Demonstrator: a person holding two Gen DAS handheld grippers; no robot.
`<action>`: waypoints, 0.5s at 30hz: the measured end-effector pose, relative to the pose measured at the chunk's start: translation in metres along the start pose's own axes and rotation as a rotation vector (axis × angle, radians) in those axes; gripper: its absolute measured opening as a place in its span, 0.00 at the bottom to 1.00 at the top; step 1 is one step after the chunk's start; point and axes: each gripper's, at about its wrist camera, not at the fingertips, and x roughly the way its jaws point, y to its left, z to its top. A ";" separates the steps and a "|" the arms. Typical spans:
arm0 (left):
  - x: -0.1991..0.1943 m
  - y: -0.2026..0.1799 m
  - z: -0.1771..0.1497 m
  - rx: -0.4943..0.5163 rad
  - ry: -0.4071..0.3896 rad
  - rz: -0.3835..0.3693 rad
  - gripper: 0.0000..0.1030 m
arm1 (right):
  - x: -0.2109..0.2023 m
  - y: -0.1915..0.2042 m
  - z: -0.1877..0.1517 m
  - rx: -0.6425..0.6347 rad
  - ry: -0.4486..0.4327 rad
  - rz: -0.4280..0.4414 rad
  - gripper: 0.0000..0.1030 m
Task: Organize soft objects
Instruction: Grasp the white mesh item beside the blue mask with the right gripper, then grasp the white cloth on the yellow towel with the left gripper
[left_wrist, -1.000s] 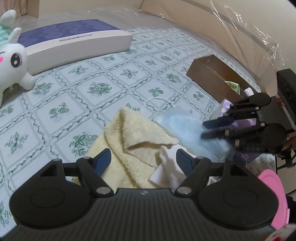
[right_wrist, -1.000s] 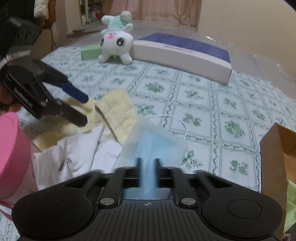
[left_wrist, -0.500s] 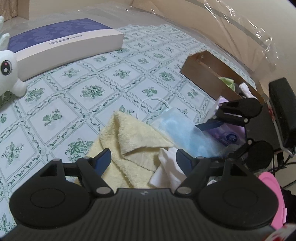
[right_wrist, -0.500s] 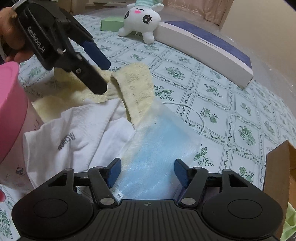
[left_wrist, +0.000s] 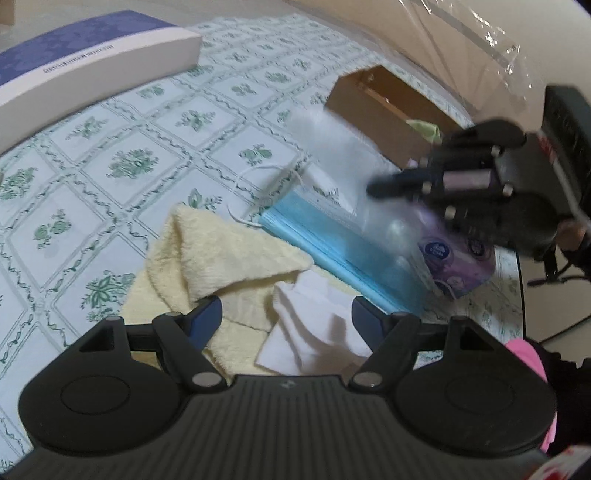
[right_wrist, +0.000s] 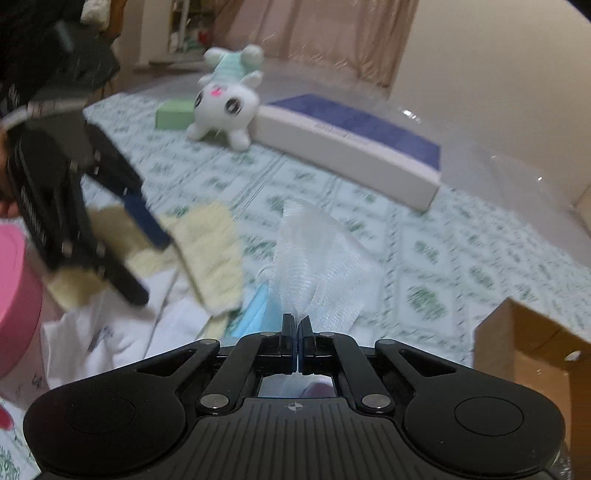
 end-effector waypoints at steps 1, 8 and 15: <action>0.002 0.000 0.001 0.003 0.012 -0.004 0.68 | -0.002 -0.002 0.002 0.006 -0.006 -0.005 0.00; 0.016 -0.008 0.004 0.044 0.116 -0.037 0.40 | -0.001 -0.010 -0.001 0.046 -0.002 -0.010 0.00; 0.018 -0.008 0.003 0.022 0.126 -0.049 0.08 | -0.006 -0.015 -0.002 0.079 -0.014 -0.018 0.00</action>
